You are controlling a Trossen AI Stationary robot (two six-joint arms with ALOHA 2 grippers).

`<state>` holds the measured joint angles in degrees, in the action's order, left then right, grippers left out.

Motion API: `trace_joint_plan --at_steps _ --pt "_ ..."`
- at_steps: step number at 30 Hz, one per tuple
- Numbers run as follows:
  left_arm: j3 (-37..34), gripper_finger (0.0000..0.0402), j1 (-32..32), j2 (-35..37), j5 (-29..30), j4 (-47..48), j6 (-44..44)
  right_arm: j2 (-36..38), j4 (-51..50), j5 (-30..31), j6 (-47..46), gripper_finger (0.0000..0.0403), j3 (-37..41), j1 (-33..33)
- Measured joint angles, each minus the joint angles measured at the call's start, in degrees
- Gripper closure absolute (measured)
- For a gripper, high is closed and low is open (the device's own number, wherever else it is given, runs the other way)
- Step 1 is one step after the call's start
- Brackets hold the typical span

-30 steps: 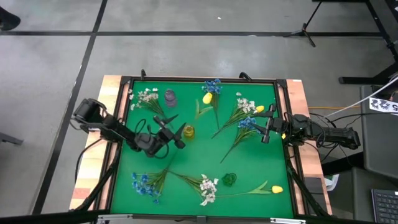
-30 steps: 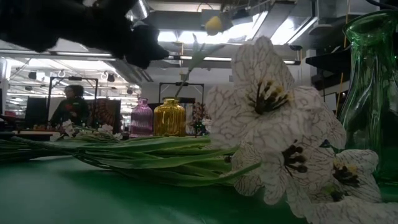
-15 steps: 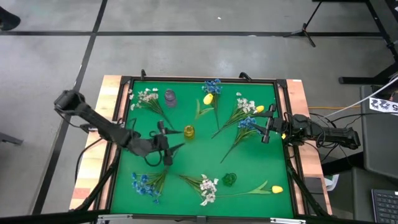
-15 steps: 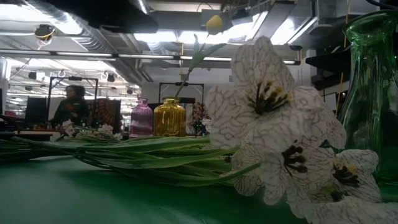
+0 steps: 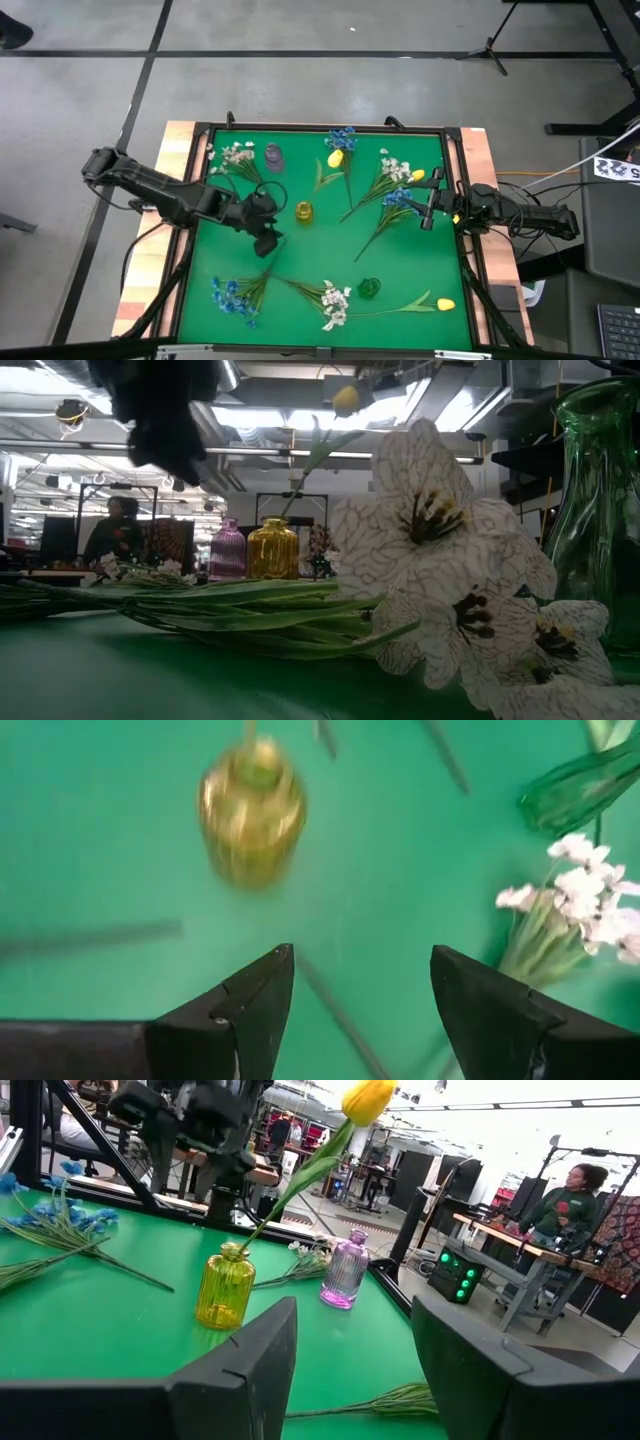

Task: Sort flowers into vase by color
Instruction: Put the bottom white flowers into the green vase

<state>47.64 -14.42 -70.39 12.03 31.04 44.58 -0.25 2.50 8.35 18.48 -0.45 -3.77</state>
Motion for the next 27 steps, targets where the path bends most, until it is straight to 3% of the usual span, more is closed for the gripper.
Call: trace_joint_plan --at_steps 6,10,17,27 --pt "0.0 0.0172 -0.9 -1.3 -2.6 4.0 12.4 0.0 0.0 0.0 0.0 0.0205 0.0 0.0" --pt "0.0 0.0172 -2.3 -3.6 -4.6 3.0 15.4 0.0 -0.3 -0.1 0.0 0.0205 0.0 0.0" --pt "0.0 0.0172 -5.8 -7.0 -9.0 -1.4 11.6 0.0 -0.3 -0.1 0.0 0.0205 0.0 0.0" --pt "0.0 0.0172 -10.5 -7.3 -9.9 -11.7 -4.6 0.0 -0.4 -0.1 0.2 0.0205 0.0 0.0"
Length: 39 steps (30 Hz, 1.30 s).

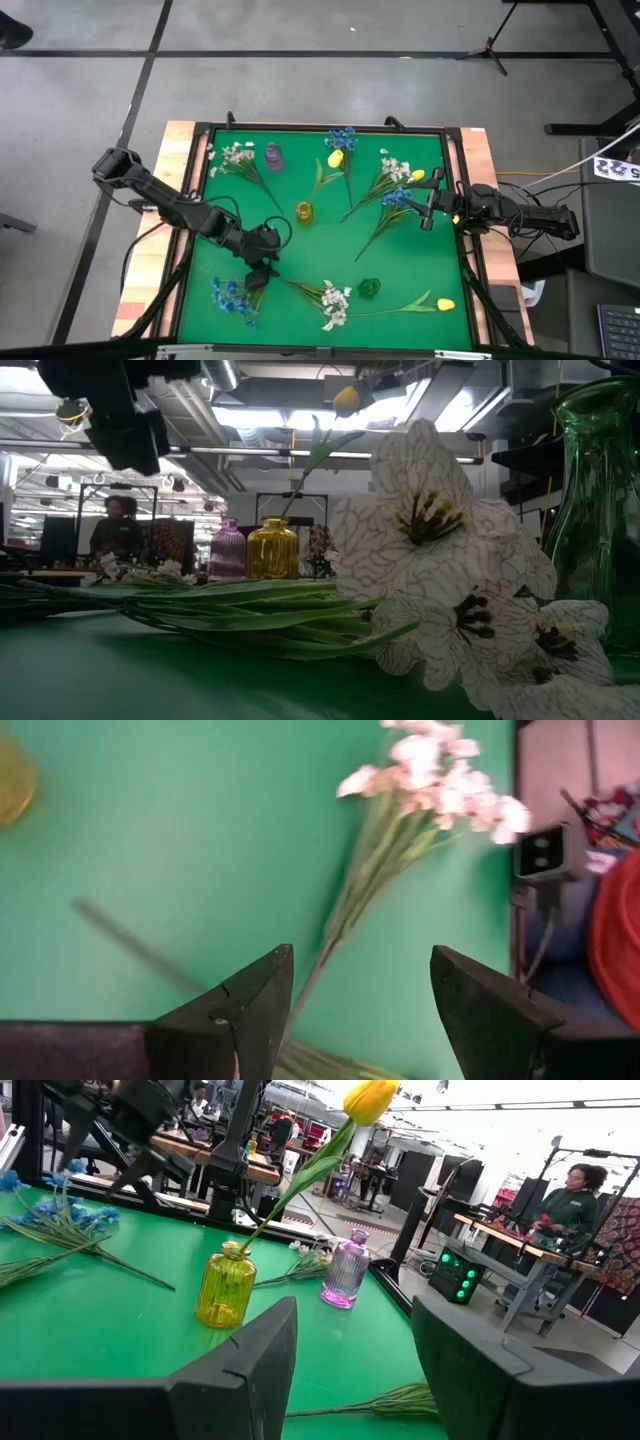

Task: Sort flowers into vase by color
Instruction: Put the bottom white flowers into the green vase

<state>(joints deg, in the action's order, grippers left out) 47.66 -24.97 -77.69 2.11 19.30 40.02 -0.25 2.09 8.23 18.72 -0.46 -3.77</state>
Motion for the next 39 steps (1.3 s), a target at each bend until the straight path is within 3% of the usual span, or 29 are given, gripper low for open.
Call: trace_joint_plan --at_steps 17,39 --pt "0.0 0.0172 -0.4 -10.7 -0.6 -5.9 -13.1 0.0 -0.1 -0.2 0.0 0.0205 0.0 0.0" --pt "1.6 0.0172 -1.1 -21.2 -2.0 -9.8 -19.1 -0.1 -0.1 -0.5 0.0 0.0205 0.0 0.0"
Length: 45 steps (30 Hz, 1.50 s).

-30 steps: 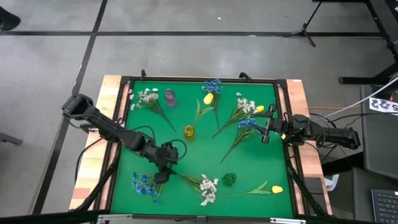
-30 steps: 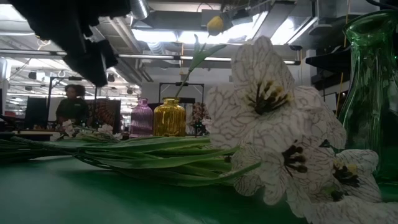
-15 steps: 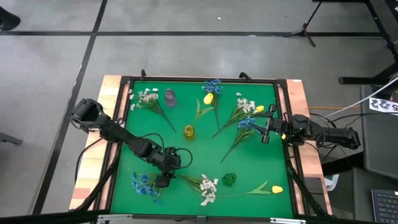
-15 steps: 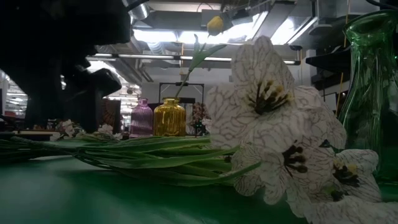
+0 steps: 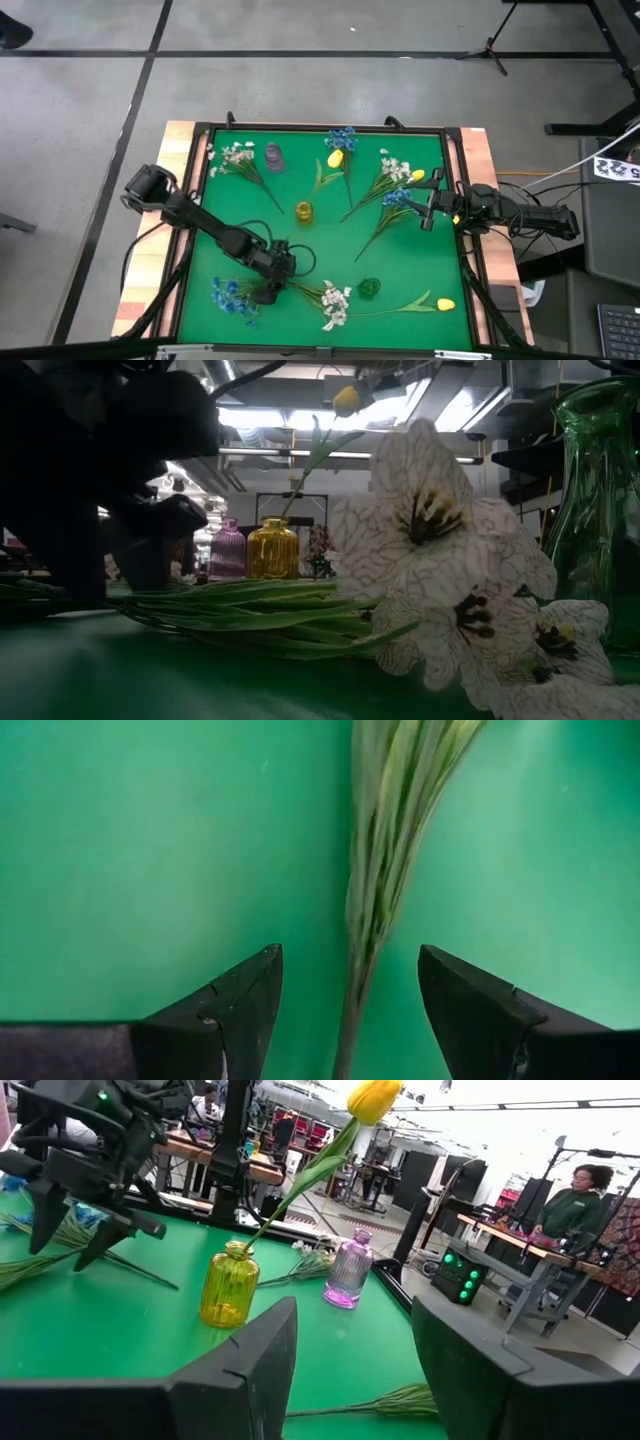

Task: Sort flowers into vase by color
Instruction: Put the bottom white flowers into the green vase

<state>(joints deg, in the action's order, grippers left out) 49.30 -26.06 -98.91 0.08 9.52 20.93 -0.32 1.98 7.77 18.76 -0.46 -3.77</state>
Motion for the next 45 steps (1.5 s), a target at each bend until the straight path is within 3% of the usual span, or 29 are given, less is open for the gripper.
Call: trace_joint_plan --at_steps 13,31,36,45 --pt "4.9 0.018 -0.3 -5.4 0.4 0.5 -2.8 -1.1 -0.1 -0.8 0.0 0.0205 0.0 0.0" --pt "5.1 0.0387 2.5 -5.6 0.1 0.3 1.1 -1.1 -0.4 -2.4 0.0 0.0205 0.0 0.0" --pt "7.4 0.0384 2.5 -5.1 2.1 0.3 1.0 -1.1 -0.4 -2.4 0.0 0.0205 0.0 0.0" --pt "8.2 0.0389 2.6 2.5 7.4 7.8 0.2 -1.1 -0.4 -2.4 0.0 0.0205 0.0 0.0"
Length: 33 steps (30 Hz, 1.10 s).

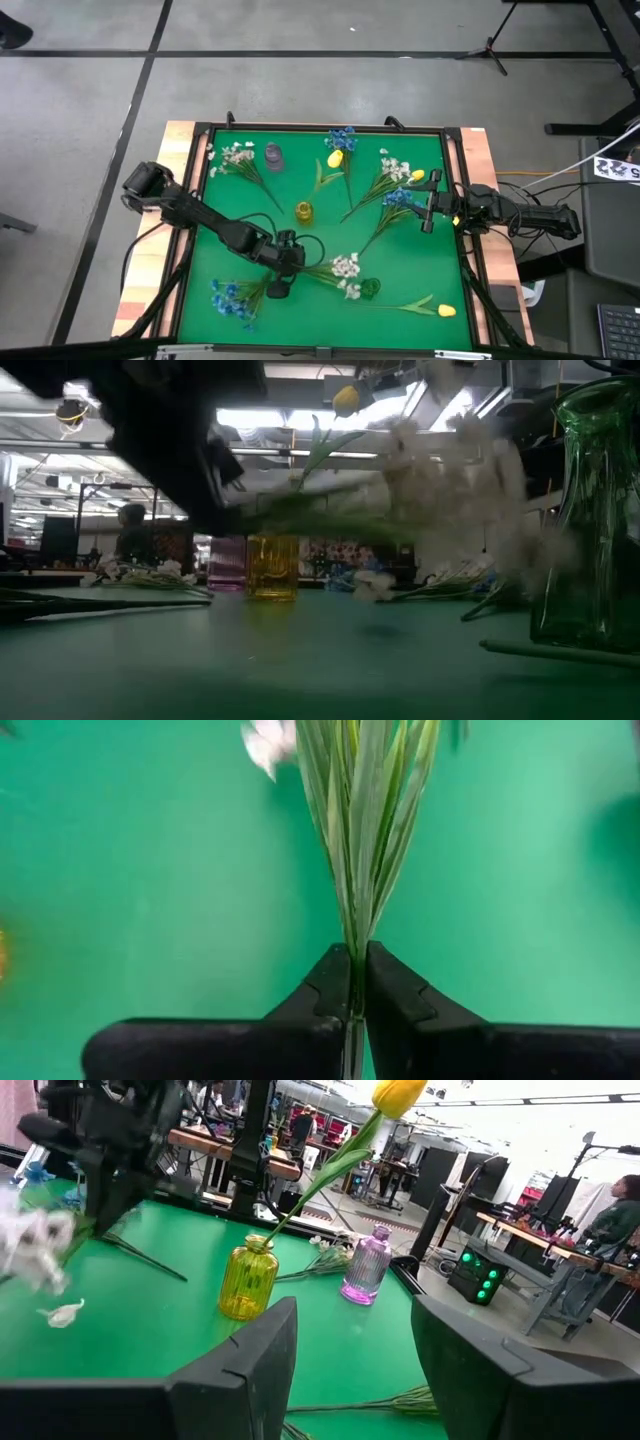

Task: Sort flowers into vase by color
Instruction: Put the bottom white flowers into the green vase

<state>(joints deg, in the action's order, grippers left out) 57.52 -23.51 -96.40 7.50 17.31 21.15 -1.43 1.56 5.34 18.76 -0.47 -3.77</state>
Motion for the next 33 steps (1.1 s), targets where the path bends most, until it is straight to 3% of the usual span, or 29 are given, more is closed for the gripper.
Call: trace_joint_plan --at_steps 8,12,15,19,26,29,33 --pt "0.0 0.0394 0.2 9.6 8.7 4.9 -0.4 0.0 0.0 0.0 0.0 0.0205 0.0 0.0" --pt "0.0 0.039 0.3 15.1 16.8 -0.5 -1.7 0.0 0.0 0.0 -0.3 0.0205 0.0 0.0" --pt "0.0 0.0394 0.2 17.6 21.5 -11.1 -7.7 0.0 0.0 0.0 -0.3 0.0205 0.0 0.0" --pt "0.0 0.0394 -0.1 17.4 21.6 -32.4 -22.6 0.0 0.1 0.1 -0.3 0.0205 0.0 0.0" --pt "0.0 0.0394 0.7 10.6 11.5 -62.7 -39.4 0.0 0.1 0.1 -0.4 0.0205 0.0 0.0" --pt "0.0 0.0394 1.8 5.5 7.0 -74.5 -40.6 0.0 0.1 0.1 -0.4 0.0205 0.0 0.0" --pt "0.0 0.0388 3.5 -2.0 5.4 -88.0 -40.6 0.0 0.0 0.1 -0.5 0.0205 0.0 0.0"
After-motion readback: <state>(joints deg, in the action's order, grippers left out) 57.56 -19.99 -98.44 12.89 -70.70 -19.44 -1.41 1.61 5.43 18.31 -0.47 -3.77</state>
